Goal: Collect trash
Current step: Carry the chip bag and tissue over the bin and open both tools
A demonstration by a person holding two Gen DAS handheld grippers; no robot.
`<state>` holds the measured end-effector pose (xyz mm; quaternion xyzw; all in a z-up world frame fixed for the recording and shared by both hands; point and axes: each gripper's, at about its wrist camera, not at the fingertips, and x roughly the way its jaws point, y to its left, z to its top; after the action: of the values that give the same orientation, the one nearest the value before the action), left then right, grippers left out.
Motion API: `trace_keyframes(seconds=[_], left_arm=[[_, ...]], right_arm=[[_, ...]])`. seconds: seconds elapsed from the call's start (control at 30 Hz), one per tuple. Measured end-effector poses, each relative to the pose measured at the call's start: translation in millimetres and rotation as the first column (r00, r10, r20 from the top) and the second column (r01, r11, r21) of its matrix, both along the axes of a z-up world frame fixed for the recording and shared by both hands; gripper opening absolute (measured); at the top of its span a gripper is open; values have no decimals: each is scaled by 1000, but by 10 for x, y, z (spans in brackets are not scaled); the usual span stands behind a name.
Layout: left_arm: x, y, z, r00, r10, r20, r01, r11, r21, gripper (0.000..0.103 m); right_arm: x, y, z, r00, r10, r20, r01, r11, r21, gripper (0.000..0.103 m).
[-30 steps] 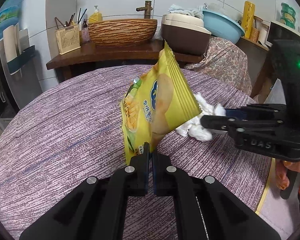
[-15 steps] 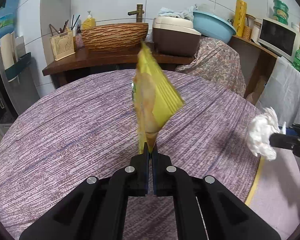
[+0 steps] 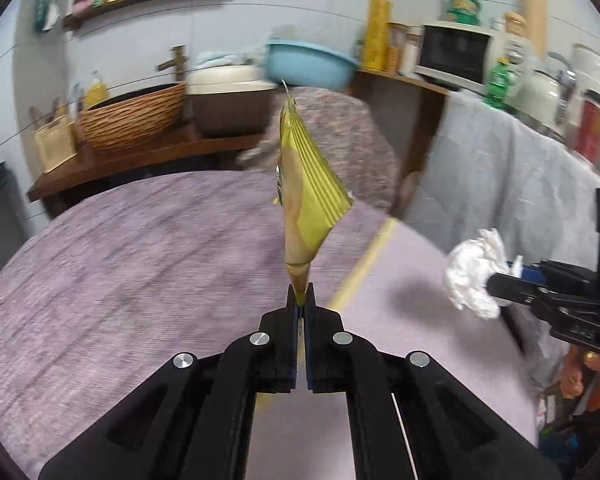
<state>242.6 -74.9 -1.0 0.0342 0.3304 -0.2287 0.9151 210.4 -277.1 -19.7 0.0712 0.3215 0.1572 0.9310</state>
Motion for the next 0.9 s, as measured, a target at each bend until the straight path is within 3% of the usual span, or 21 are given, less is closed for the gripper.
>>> trace_keyframes(seconds=[0.13,0.27,0.43,0.63,0.8,0.9], left_arm=[[-250,-691,6,992,-128,-12,127,991,-33,4],[-463,-1421,-70,967,-247,-64,241,967,-85,4],[-688,-2261,-284,931,-344,-118,339,939,-62,4],[-756,-2829,-667,906,-367,-210,377,926,10,4],[-735,-3104,-961,898,-345,-274,377,923,76,4],[-676,-3181,-1070,896,-326,-303,370,924,98,4]], right_arm=[[-386,-684,-101,985,-172,-15,172,985,-10,27],[-734,-1299,-411,940,-338,-42,333,939,-92,27],[-933,-1808,-901,890,-438,-128,426,898,-110,27],[-955,-2147,-1515,829,-511,-226,494,860,-132,29],[-977,-2253,-1837,805,-536,-253,527,843,-106,51],[-1041,-2271,-1880,795,-553,-248,545,832,-107,52]])
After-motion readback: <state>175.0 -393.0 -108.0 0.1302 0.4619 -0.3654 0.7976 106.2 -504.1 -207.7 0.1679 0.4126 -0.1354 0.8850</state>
